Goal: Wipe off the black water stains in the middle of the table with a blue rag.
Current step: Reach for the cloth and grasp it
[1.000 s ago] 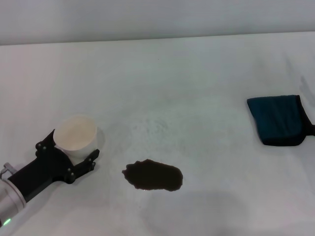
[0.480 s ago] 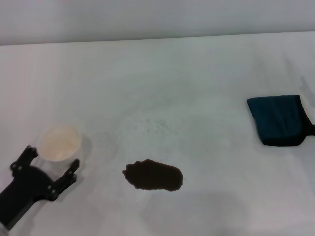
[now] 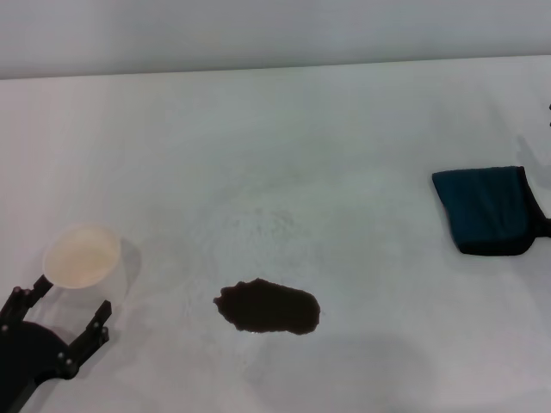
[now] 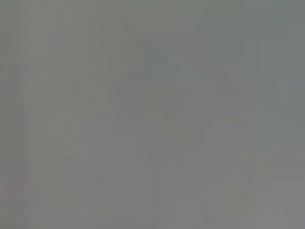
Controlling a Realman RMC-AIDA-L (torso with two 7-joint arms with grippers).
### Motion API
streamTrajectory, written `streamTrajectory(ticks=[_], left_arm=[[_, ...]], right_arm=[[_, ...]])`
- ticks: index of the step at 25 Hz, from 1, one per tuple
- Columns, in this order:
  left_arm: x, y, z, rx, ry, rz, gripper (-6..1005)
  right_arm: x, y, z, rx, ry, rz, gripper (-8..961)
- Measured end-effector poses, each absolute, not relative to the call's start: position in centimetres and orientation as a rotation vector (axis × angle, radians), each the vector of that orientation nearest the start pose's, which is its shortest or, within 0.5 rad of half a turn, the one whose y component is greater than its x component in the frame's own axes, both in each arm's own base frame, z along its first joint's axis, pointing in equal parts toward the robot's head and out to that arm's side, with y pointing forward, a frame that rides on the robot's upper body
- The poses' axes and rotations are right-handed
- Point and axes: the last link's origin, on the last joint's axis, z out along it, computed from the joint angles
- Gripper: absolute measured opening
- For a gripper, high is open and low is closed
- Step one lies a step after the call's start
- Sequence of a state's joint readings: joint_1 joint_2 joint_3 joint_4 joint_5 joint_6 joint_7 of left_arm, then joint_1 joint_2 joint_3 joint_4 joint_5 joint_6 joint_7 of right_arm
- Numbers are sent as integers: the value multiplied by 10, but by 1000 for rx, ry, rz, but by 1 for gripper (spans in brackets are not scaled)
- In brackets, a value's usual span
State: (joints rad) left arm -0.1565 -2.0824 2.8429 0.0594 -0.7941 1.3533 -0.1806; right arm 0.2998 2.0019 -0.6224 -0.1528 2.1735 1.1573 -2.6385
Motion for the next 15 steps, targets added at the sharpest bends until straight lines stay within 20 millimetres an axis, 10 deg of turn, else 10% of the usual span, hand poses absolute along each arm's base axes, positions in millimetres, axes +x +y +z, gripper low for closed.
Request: streamTrajectory(ticks=[15], left_arm=[[-385, 152, -48, -1836, -562, -513, 880]], right_arm=[[409, 290, 93, -1572, 909, 791, 793]])
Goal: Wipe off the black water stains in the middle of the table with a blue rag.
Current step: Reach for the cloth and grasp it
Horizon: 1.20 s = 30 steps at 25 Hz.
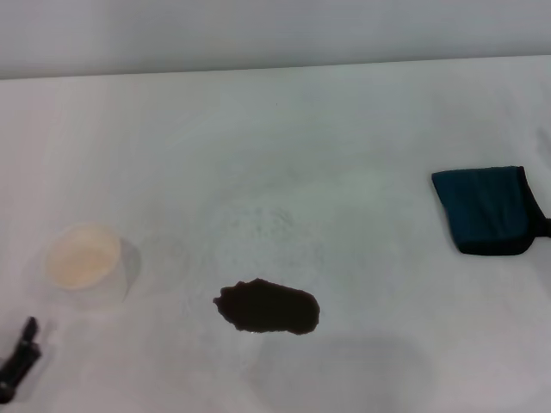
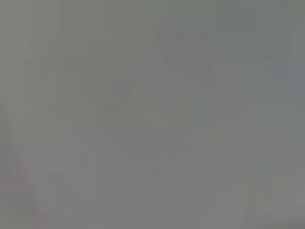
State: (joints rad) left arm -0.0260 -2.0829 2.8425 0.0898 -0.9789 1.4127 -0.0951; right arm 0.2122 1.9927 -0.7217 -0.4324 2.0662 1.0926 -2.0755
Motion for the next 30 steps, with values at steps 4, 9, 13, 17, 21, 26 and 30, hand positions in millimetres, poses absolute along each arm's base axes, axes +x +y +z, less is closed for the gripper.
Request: streamTrajectory(ticks=[4, 9, 13, 17, 21, 26, 30], left_arm=[[-388, 161, -39, -1797, -549, -509, 880], [-386, 183, -30, -1780, -496, -519, 880], [-385, 201, -21, -1795, -436, -514, 880], [-383, 215, -14, -1805, -406, -523, 879], [-382, 227, -7, -1811, -392, -531, 879], [-382, 234, 0, -1793, -380, -531, 879], [-382, 237, 2, -1788, -369, -529, 879]], right_arm=[[397, 315, 106, -1681, 1128, 757, 744], [360, 348, 115, -1908, 1389, 597, 720], [323, 360, 124, -2042, 1493, 379, 722], [287, 361, 130, -2074, 1508, 198, 722], [257, 357, 129, -2019, 1507, 13, 721], [229, 358, 99, -1996, 1484, -220, 722], [225, 364, 75, -1977, 1474, -333, 722]])
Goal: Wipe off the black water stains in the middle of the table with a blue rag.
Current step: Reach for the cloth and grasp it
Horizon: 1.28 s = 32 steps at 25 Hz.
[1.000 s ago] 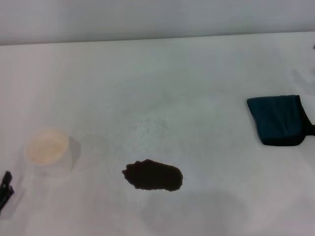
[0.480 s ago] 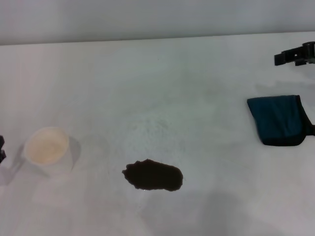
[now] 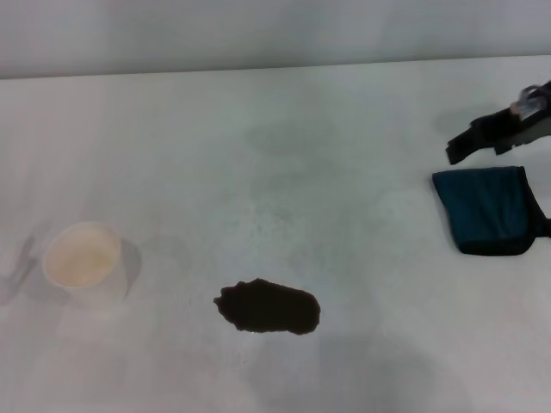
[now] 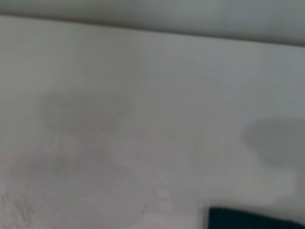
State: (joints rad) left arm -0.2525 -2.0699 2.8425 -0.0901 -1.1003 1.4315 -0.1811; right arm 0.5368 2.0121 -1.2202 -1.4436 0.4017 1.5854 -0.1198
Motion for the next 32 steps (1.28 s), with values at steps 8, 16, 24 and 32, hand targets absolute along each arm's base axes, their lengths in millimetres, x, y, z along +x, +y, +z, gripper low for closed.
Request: streamTrajectory(ticks=[8, 16, 24, 32], left_arm=[[-378, 237, 3, -1779, -354, -552, 879], [-377, 238, 2, -1782, -349, -555, 880], [-376, 239, 2, -1782, -344, -555, 880], [-376, 239, 2, -1782, -340, -552, 879]], right_arm=[[249, 379, 42, -1937, 1496, -561, 709], [268, 381, 36, -1912, 1494, -647, 651], [279, 379, 27, -1907, 1499, -689, 599], [281, 380, 21, -1917, 1490, -702, 552]])
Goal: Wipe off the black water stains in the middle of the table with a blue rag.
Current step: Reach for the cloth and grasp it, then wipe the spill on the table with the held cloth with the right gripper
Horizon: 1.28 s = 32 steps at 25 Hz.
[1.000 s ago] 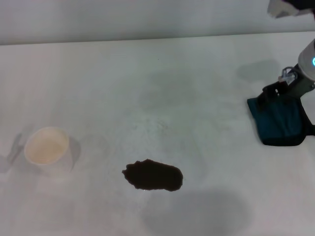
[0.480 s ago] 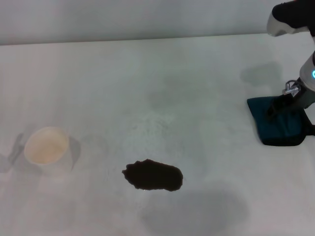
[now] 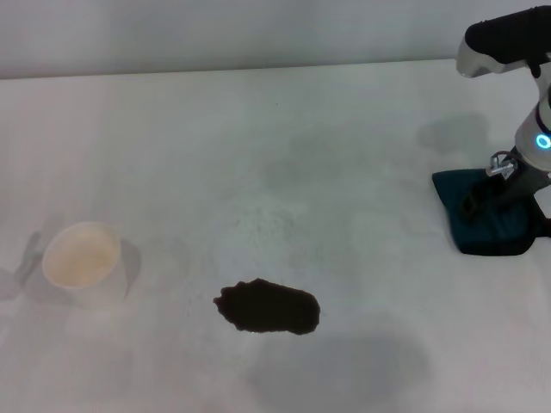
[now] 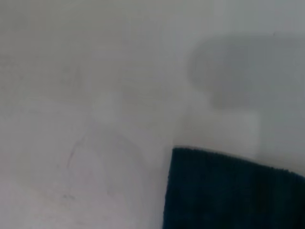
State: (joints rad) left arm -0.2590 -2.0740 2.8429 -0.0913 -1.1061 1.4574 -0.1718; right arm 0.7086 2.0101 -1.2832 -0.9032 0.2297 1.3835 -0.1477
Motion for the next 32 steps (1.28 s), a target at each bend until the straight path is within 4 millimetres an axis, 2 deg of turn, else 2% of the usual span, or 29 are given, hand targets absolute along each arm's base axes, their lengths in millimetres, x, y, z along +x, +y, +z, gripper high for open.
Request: streamTrajectory(ticks=[9, 15, 17, 23, 32], left_arm=[[-376, 240, 2, -1781, -342, -554, 880], [-376, 240, 1, -1782, -345, -554, 880], [-376, 240, 1, -1782, -346, -554, 880], [-373, 245, 1, -1783, -339, -560, 880], [-371, 255, 4, -1774, -329, -558, 879]], right_arm=[[283, 384, 21, -1900, 1452, -783, 498], [280, 387, 23, -1905, 1438, -778, 279], [279, 387, 22, -1920, 1427, -776, 85], [264, 386, 11, -1993, 1387, -757, 78], [214, 366, -21, -2173, 1288, -671, 78]])
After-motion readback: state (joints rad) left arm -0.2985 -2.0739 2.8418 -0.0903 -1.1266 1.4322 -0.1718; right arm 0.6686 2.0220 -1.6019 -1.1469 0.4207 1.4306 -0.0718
